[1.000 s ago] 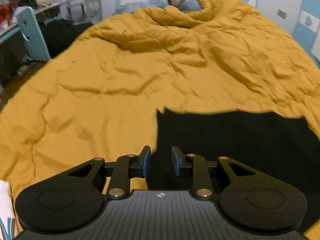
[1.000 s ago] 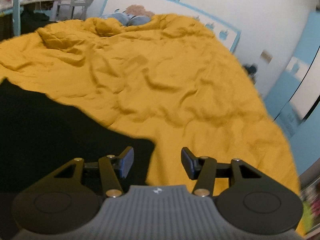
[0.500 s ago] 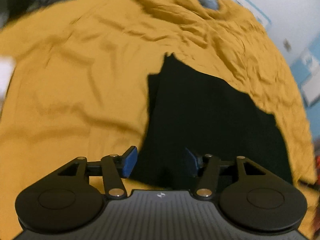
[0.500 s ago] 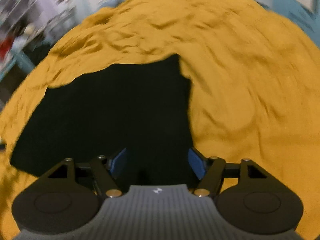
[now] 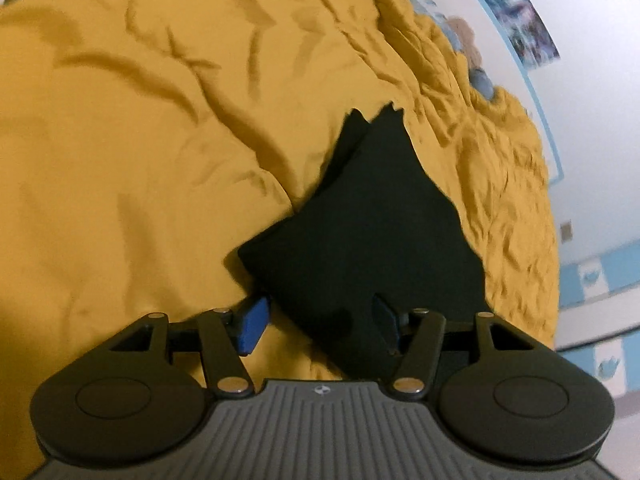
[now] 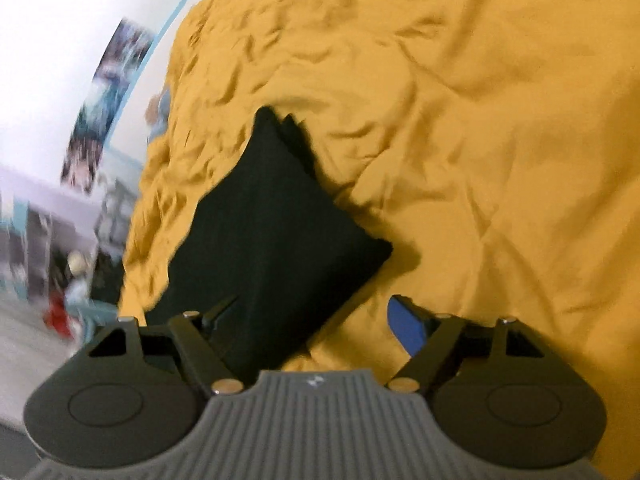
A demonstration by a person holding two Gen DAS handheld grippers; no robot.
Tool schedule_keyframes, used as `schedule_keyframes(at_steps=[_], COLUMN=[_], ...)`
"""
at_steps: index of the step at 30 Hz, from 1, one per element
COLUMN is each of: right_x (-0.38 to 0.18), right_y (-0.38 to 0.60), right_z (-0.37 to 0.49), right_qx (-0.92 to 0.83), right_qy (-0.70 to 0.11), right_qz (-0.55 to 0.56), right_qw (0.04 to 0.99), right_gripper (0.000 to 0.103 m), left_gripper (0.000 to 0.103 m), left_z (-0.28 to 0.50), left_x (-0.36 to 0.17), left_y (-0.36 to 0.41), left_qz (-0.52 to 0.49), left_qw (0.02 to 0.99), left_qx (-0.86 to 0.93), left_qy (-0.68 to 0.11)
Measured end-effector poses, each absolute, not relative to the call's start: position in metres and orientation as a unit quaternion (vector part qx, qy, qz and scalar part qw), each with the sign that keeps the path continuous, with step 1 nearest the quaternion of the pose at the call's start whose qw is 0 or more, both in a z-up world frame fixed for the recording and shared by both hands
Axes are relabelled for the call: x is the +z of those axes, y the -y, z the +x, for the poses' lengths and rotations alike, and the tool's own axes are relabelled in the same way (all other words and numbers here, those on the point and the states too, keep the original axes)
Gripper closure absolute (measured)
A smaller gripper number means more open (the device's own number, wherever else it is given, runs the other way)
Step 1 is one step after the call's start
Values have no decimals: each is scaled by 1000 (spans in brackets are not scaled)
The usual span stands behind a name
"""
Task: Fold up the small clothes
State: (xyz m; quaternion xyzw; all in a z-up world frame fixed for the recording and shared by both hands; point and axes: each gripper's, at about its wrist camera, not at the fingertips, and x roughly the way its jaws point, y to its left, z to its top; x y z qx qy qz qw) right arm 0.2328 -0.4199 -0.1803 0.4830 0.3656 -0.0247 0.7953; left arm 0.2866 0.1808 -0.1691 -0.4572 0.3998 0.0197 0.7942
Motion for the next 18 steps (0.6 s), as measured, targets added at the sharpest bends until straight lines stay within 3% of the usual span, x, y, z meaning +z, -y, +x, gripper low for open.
schedule_keyframes(at_steps=[4,5,6,7,9,18], right_x=[-186,-188,-188,-189,-184,-98], right_y=[428,430,431,433,436,425], right_z=[244,249,250,251,253,263], right_qx=[-42,-46,-51,-54,-47,-14], right_qy=[-355,-356,-356,-355,-342,-354], right_qz=[498,496,495,497,496,396], right_qw=[790,790,791,790,797,847], right_gripper=[47,58,72,78,97,101], left_gripper=[49,56,68,82,91,97], left_z=[289,290,292,294,294,295], left_x=[-180,-182,-182,-181,-174,-84], left_y=[-189,-190,-190,-190,-190,-162], left_qz=[-487,-490,-487,-483,-477,-308], left_qw=[790,790,792,795,805,884], left_qx=[38,39,45,48,42,34], left_qy=[-370,-366,-367,-365,-352,-351])
